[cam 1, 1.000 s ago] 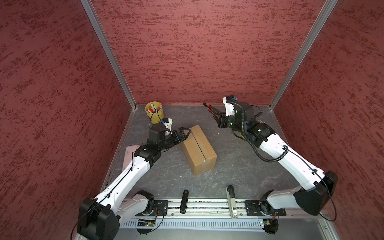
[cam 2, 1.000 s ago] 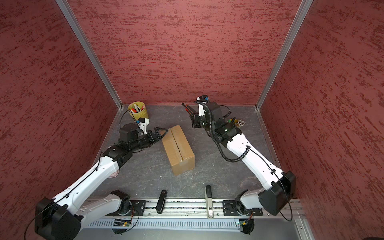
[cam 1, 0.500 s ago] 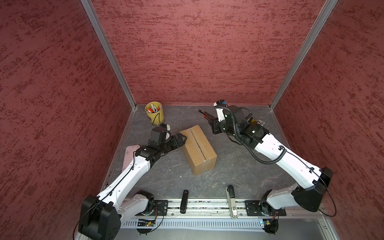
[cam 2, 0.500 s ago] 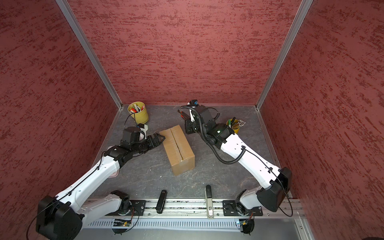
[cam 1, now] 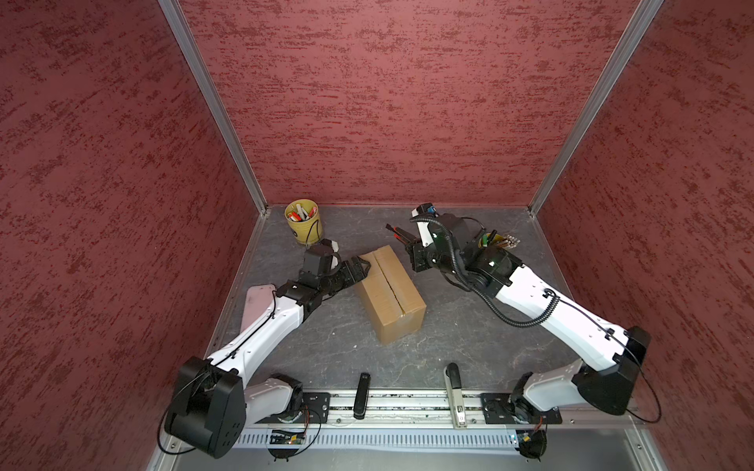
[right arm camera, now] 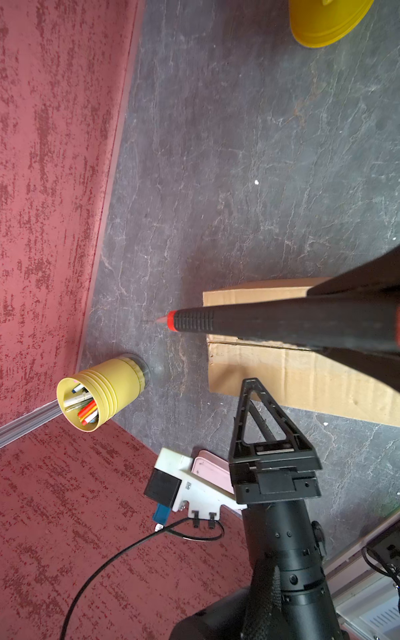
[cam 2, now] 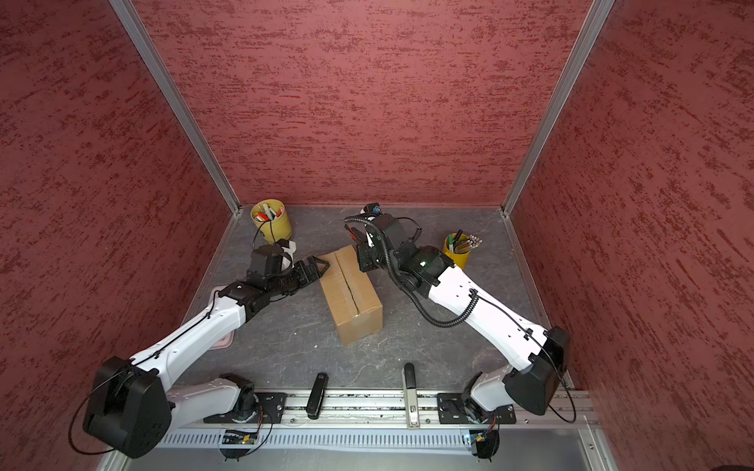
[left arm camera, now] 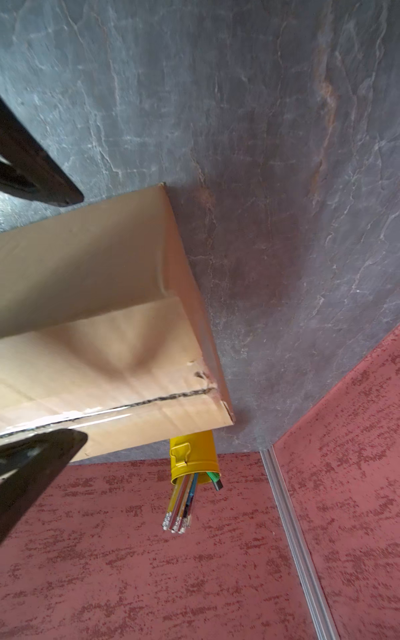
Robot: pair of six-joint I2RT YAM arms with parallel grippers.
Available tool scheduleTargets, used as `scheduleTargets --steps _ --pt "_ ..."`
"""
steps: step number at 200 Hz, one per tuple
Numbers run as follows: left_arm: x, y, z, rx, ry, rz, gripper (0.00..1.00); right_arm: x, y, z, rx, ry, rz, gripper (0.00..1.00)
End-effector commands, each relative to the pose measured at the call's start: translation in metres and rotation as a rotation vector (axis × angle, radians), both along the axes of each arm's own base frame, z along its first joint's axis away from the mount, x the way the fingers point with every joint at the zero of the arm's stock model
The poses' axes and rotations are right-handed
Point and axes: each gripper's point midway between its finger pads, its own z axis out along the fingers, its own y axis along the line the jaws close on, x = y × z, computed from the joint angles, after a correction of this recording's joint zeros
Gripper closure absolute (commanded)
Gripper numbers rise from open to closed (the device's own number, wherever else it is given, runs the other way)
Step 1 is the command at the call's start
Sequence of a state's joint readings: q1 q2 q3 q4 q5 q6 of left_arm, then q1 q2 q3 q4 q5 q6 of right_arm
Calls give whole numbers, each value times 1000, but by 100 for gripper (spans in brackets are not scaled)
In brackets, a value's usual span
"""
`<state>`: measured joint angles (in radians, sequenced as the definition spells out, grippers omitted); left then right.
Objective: Unpack the express box
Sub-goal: 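Grip the box top with the left gripper while the right brings the blade over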
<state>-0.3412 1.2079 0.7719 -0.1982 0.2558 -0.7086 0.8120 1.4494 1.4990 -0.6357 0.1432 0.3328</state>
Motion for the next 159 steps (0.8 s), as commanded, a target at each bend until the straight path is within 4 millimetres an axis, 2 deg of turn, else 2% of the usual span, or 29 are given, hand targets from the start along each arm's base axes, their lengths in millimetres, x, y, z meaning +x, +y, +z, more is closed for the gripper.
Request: scheduleTargets --steps 1,159 --pt "10 0 -1 -20 -25 22 0 2 5 -12 -30 17 -11 100" --pt "17 5 -38 -18 29 63 0 0 31 -29 -88 55 45 100"
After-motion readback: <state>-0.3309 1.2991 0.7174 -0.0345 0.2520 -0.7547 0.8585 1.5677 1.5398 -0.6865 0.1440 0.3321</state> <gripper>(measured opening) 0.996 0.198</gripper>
